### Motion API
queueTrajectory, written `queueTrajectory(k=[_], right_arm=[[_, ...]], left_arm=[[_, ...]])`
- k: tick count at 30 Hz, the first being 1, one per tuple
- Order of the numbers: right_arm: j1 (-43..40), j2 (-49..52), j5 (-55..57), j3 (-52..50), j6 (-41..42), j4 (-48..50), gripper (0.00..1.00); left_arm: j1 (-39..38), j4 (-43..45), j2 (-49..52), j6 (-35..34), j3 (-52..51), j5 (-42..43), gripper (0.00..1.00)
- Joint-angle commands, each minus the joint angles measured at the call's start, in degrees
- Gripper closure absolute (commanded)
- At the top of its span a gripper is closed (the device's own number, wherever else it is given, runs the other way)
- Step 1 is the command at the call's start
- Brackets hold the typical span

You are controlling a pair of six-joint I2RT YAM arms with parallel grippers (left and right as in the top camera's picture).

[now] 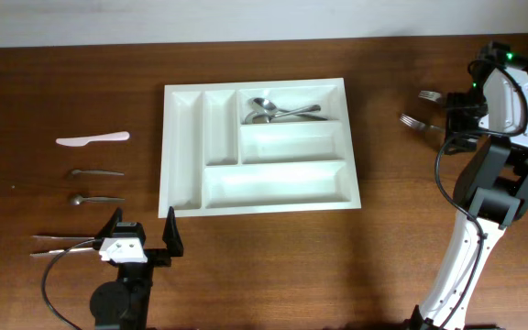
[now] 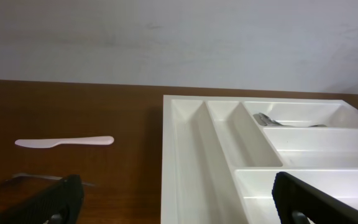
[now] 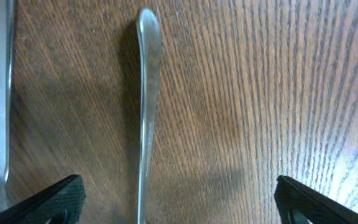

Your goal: Pack container

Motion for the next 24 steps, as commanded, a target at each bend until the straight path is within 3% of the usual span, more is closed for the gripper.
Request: queueTrajectory(k=[1, 24], right_arm=[[-0.3, 0.5, 1.6, -0.5, 0.5, -0.3, 0.01], [-0.3, 2.1, 1.6, -0.5, 0.3, -2.4, 0.0]], left_arm=[[0.0, 0.0, -0.5, 0.9, -0.4, 0.0, 0.01], [0.0, 0.0, -0.5, 0.9, -0.4, 0.0, 0.01]])
